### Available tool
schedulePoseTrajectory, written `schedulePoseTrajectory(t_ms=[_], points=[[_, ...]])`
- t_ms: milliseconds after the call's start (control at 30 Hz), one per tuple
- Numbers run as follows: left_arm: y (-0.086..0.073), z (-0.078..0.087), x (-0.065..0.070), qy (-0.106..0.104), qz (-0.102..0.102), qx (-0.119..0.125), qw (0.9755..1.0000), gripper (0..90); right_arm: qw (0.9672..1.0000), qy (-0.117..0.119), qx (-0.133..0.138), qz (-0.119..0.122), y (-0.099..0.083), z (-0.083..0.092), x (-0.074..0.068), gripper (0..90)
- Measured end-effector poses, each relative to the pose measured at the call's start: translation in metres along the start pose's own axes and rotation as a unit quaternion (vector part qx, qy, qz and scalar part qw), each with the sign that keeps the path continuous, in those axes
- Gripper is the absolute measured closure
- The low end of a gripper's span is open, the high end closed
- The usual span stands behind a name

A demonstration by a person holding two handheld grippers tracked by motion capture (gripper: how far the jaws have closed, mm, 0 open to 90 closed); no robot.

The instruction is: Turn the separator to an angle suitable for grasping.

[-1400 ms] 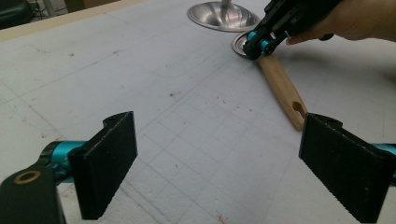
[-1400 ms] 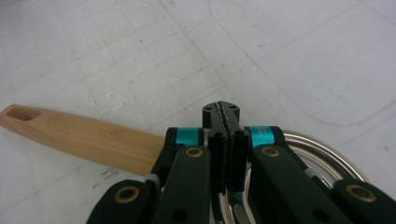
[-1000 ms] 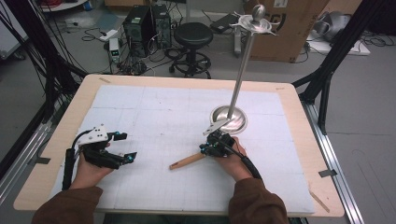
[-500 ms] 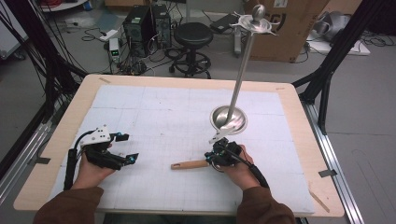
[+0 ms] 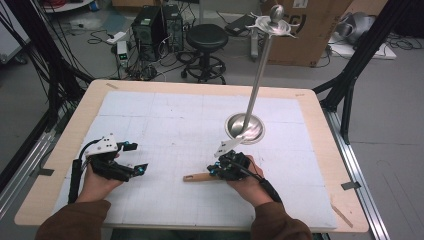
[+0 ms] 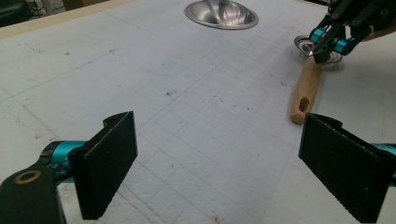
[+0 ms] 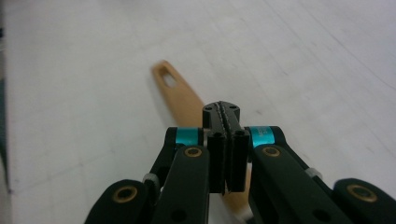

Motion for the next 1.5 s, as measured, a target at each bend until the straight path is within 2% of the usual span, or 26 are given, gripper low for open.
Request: schedulePoseTrajectory(t_ms=[267, 433, 600, 700, 733, 1100, 1167, 1500], points=[[0.001, 0.001, -0.001, 0.0, 0.001, 0.003, 1.0, 12.1, 0.9984, 0.037, -0.012, 0.041, 0.016, -0.026, -0.028, 89.3], [0.001, 0.001, -0.001, 0.001, -0.001, 0.003, 1.0, 12.1, 0.997, 0.05, -0.026, 0.052, 0.02, -0.039, -0.038, 89.0], [0.001, 0.002, -0.001, 0.002, -0.001, 0.003, 1.0, 12.1, 0.9954, 0.042, -0.05, 0.071, 0.021, -0.053, -0.041, 89.4], [0.002, 0.002, -0.001, 0.002, 0.0, 0.005, 1.0, 12.0, 0.996, 0.033, -0.052, 0.065, 0.021, -0.056, -0.037, 89.4], [0.002, 0.003, -0.001, 0.001, 0.0, 0.005, 1.0, 12.1, 0.9962, 0.023, -0.054, 0.065, 0.021, -0.055, -0.034, 89.4], [0.001, 0.001, -0.002, 0.0, 0.001, 0.003, 1.0, 12.1, 0.999, -0.002, -0.044, 0.007, 0.017, -0.054, -0.001, 89.4], [0.001, 0.001, -0.002, 0.001, 0.001, 0.003, 1.0, 12.1, 0.999, -0.012, -0.041, -0.009, 0.016, -0.052, 0.011, 89.5], [0.001, 0.002, -0.001, 0.0, 0.001, 0.004, 1.0, 12.1, 0.9977, -0.036, -0.037, -0.044, 0.014, -0.041, 0.036, 89.5]])
Point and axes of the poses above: each handheld gripper's, and its own axes: z roughly backward along the jaws, y roughly out of its top, x roughly to its right, the point moved 9 cm from there along -z, roughly forward along the jaws, and after that the axes turned 10 degrees about z, right-handed, at the moved point
